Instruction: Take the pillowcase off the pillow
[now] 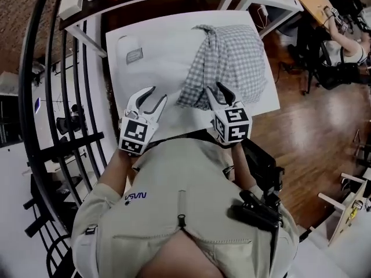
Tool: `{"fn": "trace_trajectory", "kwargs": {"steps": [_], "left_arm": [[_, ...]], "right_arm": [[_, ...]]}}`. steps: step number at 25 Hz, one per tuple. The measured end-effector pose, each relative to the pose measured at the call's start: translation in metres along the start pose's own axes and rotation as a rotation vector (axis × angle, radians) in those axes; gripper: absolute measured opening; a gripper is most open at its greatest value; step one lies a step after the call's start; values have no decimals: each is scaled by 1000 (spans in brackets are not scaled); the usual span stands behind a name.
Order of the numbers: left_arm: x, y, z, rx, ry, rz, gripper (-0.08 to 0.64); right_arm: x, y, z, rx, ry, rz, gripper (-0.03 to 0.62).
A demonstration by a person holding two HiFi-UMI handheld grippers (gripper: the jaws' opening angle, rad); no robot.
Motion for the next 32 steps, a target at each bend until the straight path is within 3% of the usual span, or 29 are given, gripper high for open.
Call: {"fn": "trace_trajectory", "kwargs": {"steps": [4,7,9,10,12,13,19,23,27,32], "left_arm": [[19,-39,19,-29,-85,-118,218],[42,-69,20,-6,-100,-232,242],[53,-78,22,63,-88,-289,165],[55,-76,23,102,-77,-298,65],[54,-65,23,130,-63,-284,20],[50,-57,20,114,-58,-262,18],[10,-1,-16,-15,-46,-42,18],[-11,12,-31,-80,-35,60,18],[-25,-9,-41,-210,-9,89,17],[-5,-66,-26,-342,-40,8,18]], "right_arm": [[-8,-59,-49,59,11,-125,216],[10,-78,-67,70,-36,-128,216],[23,-79,-72,54,-65,-100,209],[26,-77,-72,40,-80,-83,170],[24,-70,-65,4,-110,-53,46],[19,-65,-60,-8,-124,-38,31],[-16,-45,-13,-92,-286,39,23],[-28,-40,30,-174,-436,43,23],[-22,-64,70,-206,-513,-54,21],[-1,-112,81,-185,-441,-228,21]]}}
Point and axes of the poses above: the fingertips, and each gripper's own axes: x forward along the fingers, z to its right, y out of its top, the point moved 7 cm from there along -x, backward along the fingers, and after that the axes turned 14 degrees about -y, right-handed, at the moved point
